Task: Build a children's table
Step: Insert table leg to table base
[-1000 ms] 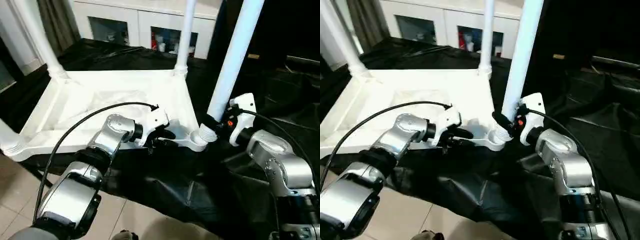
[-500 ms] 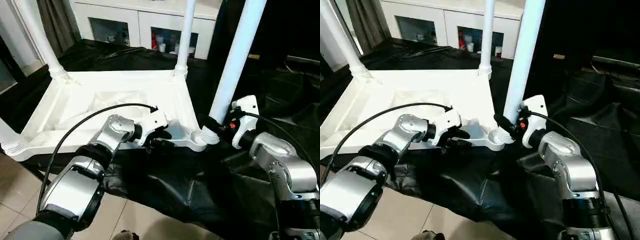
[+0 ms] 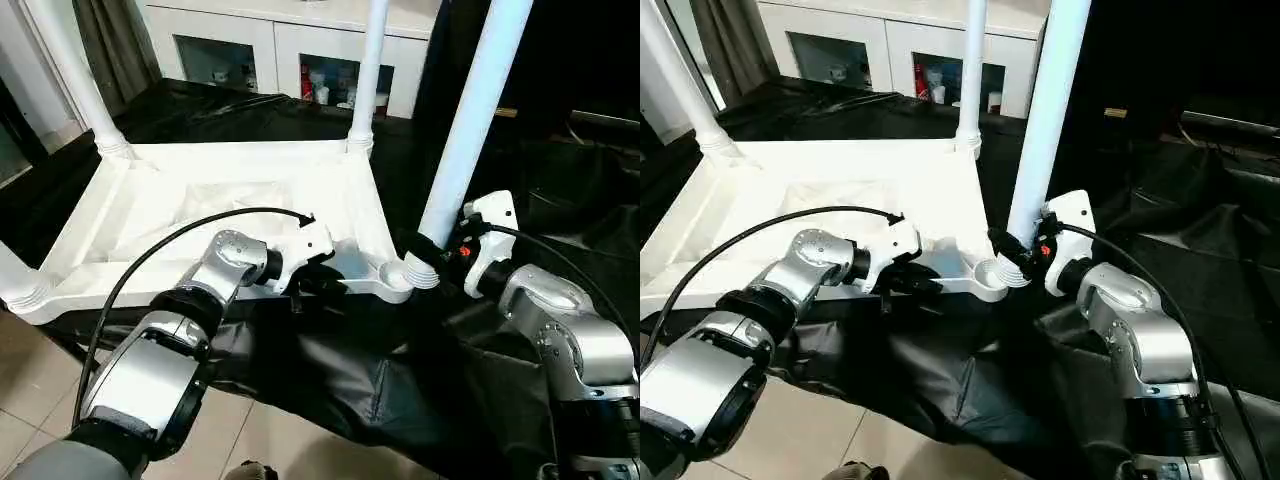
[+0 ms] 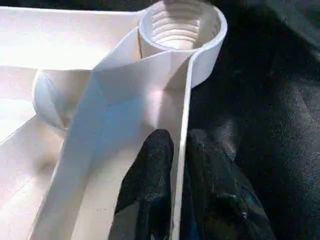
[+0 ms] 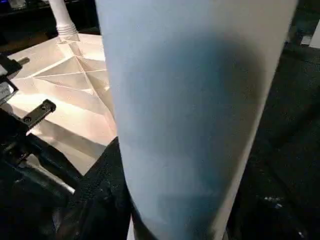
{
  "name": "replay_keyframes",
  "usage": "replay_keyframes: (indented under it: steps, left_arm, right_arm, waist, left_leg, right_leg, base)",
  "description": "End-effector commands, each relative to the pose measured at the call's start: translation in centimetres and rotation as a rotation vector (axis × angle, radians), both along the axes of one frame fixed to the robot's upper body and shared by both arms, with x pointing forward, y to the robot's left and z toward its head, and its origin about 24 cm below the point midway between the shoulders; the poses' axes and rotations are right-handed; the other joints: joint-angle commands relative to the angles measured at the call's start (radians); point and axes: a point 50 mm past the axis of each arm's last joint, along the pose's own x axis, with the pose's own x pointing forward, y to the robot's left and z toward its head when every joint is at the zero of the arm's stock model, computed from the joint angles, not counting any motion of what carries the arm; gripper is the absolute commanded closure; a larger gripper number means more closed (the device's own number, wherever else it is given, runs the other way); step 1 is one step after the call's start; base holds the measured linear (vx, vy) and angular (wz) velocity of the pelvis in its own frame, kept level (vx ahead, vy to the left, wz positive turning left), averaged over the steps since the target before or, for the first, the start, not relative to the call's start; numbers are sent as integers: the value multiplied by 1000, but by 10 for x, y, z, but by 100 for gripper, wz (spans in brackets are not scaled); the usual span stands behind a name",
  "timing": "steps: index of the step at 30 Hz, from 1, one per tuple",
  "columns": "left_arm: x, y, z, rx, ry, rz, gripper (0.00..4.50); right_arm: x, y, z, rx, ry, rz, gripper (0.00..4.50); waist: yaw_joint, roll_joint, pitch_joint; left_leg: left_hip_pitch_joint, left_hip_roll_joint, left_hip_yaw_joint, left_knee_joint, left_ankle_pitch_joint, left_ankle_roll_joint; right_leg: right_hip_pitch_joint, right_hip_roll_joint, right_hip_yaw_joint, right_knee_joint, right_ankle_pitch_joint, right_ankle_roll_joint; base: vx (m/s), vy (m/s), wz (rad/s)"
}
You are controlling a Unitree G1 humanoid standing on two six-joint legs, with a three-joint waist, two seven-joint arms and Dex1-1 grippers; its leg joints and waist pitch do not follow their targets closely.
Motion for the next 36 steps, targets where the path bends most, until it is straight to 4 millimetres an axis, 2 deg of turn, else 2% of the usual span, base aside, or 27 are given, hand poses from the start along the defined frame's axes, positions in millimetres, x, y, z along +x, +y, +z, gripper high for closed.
replay_keyframes:
  steps: [1,4,5,6,7,8,10,12,13,14,15,16,17,18,21,22,24,25,26,27,30,31,36]
  left_arm:
    - [-2,1,-2,-2,32,-14,415]
    - [-3,2,-4,-6,44,-15,445]
    - [-4,3,-4,-6,47,-16,448]
    - [-7,5,-9,-10,70,-19,448]
    - [-7,5,-9,-10,70,-19,448]
    - [-10,8,-13,-3,81,-18,448]
    - [-13,13,-19,13,96,-18,449]
    - [-15,17,-21,25,100,-12,450]
    - [-16,19,-21,24,106,-3,450]
    - [-16,21,-21,22,108,5,450]
    - [-17,23,-21,21,109,8,450]
    - [-19,30,-19,30,104,10,450]
    - [-20,31,-18,32,101,10,450]
    - [-21,38,-13,48,69,27,450]
    - [-24,45,-4,42,38,56,450]
    - [-26,47,-2,45,29,65,450]
    - [-30,50,4,42,15,85,450]
    - [-31,51,5,42,11,88,450]
    - [-35,51,7,40,9,89,450]
    - [-35,51,7,40,9,89,450]
    - [-42,47,9,23,5,77,450]
    - [-42,45,10,16,4,72,450]
    - [-43,35,10,-3,0,75,450]
  right_arm:
    - [0,1,7,9,-24,3,257]
    - [0,3,7,13,-23,4,257]
    - [0,4,7,15,-23,5,257]
    - [0,7,6,21,-19,12,257]
    - [0,7,6,21,-19,12,257]
    - [0,10,5,23,-16,20,257]
    - [0,13,5,29,-14,35,257]
    - [0,16,5,35,-13,46,257]
    - [0,17,5,42,-10,50,257]
    - [0,18,6,54,-4,58,257]
    - [0,18,6,60,0,62,257]
    - [-1,21,7,69,14,92,257]
    - [-1,21,7,69,16,96,257]
    - [-3,24,7,77,36,138,257]
    - [-5,28,6,76,46,166,257]
    - [-5,29,5,76,48,170,257]
    - [-4,36,3,80,47,175,257]
    - [-3,38,2,82,46,175,257]
    - [-2,41,1,90,48,176,257]
    - [-2,41,1,90,48,176,257]
    - [-1,49,0,105,59,197,257]
    - [-1,50,0,105,62,204,257]
    - [1,53,-8,74,94,216,257]
  waist:
    - [0,-6,-80]
    - [0,-6,-80]
    - [0,-5,-80]
    - [-1,-12,-80]
    - [-1,-10,-80]
    - [-1,-13,-78]
    - [-1,-11,-78]
    - [-3,-15,-76]
    - [-3,-14,-76]
    - [-5,-22,-74]
    - [-5,-17,-74]
    - [-6,-27,-74]
    - [-4,-25,-75]
    - [-10,-19,-74]
    - [-19,-17,-73]
    - [-17,-22,-74]
    - [-22,-26,-71]
    - [-21,-24,-74]
    - [-22,-26,-73]
    - [-21,-24,-75]
    - [-19,-27,-73]
    - [-17,-25,-73]
    - [-11,-29,-73]
  left_leg:
    - [36,38,-23,-59,-209,22]
    - [36,39,-23,-59,-204,23]
    - [36,39,-23,-60,-204,23]
    - [34,38,-23,-60,-199,28]
    - [33,38,-23,-59,-197,30]
    - [34,38,-21,-60,-203,32]
    - [35,40,-22,-61,-208,31]
    - [35,40,-22,-63,-215,30]
    - [35,41,-23,-63,-218,28]
    - [34,41,-22,-65,-224,26]
    - [32,41,-23,-65,-219,26]
    - [32,41,-22,-65,-217,27]
    - [32,43,-24,-66,-213,27]
    - [30,46,-26,-69,-209,30]
    - [32,43,-23,-68,-217,23]
    - [31,45,-24,-69,-215,20]
    - [31,44,-22,-71,-215,16]
    - [32,46,-23,-70,-210,13]
    - [30,44,-21,-70,-201,14]
    - [32,46,-22,-70,-197,11]
    - [32,43,-19,-68,-187,16]
    - [34,43,-18,-68,-188,14]
    - [35,41,-18,-70,-208,-12]
  right_leg:
    - [40,-64,25,-74,18,-283]
    - [40,-64,25,-72,24,-283]
    - [40,-64,25,-72,23,-283]
    - [41,-66,25,-72,25,-285]
    - [41,-66,25,-71,24,-286]
    - [39,-66,25,-74,8,-285]
    - [39,-67,26,-75,-13,-282]
    - [37,-66,25,-77,-39,-276]
    - [36,-66,26,-77,-49,-275]
    - [36,-66,26,-79,-66,-271]
    - [37,-68,26,-77,-73,-269]
    - [37,-67,26,-79,-78,-266]
    - [38,-69,25,-74,-75,-267]
    - [37,-69,24,-73,-70,-264]
    - [33,-65,25,-75,-82,-260]
    - [33,-67,25,-73,-92,-257]
    - [27,-63,25,-75,-103,-252]
    - [29,-66,25,-72,-96,-253]
    - [26,-62,25,-73,-86,-251]
    - [27,-64,25,-68,-74,-253]
    - [23,-61,26,-69,-57,-249]
    - [21,-60,26,-70,-60,-247]
    - [22,-59,27,-71,-71,-230]
  base:
    - [0,0,0]
    - [0,0,0]
    - [0,0,0]
    - [0,0,0]
    - [0,0,0]
    - [0,0,0]
    - [0,0,0]
    - [0,0,0]
    - [0,0,0]
    - [0,0,0]
    - [0,0,0]
    - [0,0,0]
    - [0,0,0]
    - [0,0,0]
    - [0,0,0]
    - [0,0,0]
    - [0,0,0]
    - [0,0,0]
    - [0,0,0]
    - [0,0,0]
    - [0,0,0]
    - [0,0,0]
    - [0,0,0]
